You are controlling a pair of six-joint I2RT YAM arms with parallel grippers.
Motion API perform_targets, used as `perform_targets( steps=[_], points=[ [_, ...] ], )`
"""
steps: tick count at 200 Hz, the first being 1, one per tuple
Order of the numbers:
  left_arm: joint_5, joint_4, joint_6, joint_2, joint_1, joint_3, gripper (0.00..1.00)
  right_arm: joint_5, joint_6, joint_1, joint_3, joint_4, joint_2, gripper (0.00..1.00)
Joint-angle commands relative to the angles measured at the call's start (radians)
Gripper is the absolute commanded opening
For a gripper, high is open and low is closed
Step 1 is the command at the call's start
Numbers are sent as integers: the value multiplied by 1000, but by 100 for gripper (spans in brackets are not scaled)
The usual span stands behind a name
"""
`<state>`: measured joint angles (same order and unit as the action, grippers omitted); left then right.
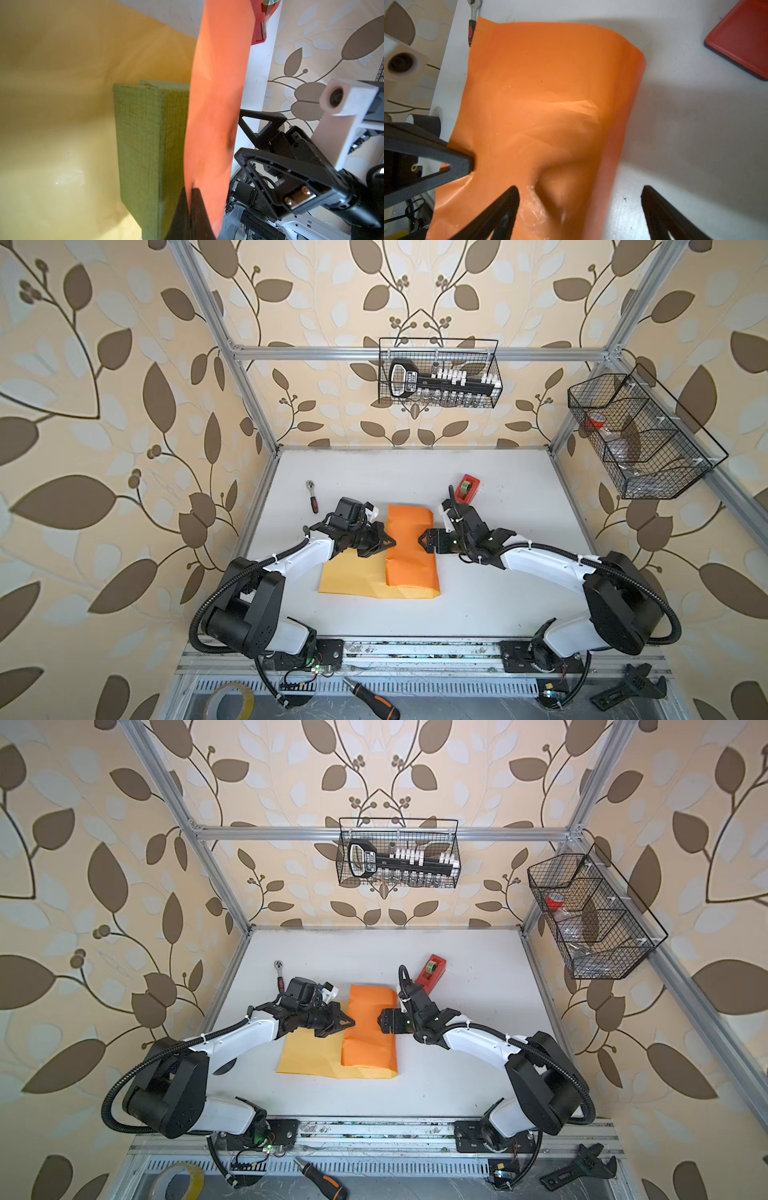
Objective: Wrap the gift box in paper
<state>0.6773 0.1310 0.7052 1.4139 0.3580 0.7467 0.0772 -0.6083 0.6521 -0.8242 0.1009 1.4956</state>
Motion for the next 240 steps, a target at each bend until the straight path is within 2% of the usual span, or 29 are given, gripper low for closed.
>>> perform_targets(
  steps=[1,240],
  points=[
    [1,1,-29,-35,-14,-15,0,21,8,-5,-35,2,19,93],
    [-50,18,-49,-13,-34,-31,0,38,10,-3,-30,-4,108,94]
  ],
)
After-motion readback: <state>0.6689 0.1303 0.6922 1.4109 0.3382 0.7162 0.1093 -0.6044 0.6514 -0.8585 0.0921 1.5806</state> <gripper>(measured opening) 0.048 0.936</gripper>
